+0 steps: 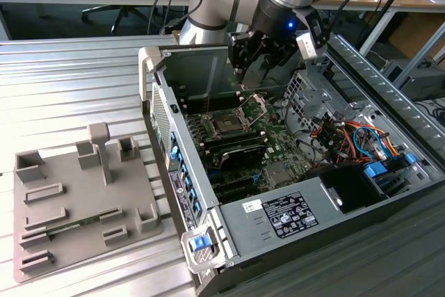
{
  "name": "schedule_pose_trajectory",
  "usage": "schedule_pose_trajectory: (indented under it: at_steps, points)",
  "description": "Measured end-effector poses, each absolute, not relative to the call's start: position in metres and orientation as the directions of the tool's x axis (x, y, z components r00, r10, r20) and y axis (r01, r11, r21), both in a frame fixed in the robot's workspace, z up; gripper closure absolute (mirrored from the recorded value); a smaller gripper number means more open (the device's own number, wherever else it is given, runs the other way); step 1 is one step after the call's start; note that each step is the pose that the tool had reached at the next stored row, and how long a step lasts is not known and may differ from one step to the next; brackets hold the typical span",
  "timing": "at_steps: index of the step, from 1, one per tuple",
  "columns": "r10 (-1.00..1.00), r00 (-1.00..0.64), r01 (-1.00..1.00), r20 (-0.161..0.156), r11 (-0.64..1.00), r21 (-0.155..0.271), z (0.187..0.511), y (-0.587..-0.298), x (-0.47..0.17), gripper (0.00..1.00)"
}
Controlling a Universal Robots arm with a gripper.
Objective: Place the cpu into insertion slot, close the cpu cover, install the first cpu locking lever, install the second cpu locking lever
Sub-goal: 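Place the cpu into insertion slot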
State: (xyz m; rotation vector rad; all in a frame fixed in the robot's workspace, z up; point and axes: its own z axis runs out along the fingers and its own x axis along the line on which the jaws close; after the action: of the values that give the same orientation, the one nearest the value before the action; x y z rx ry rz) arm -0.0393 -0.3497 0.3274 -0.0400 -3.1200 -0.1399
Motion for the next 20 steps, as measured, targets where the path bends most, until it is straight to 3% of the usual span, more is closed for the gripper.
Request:
schedule_pose_trajectory:
  at_steps: [20]
  points:
    - [0.025, -1.0, 0.026, 0.019, 0.996, 0.089, 0.3227, -0.3497, -0.0393, 0.47]
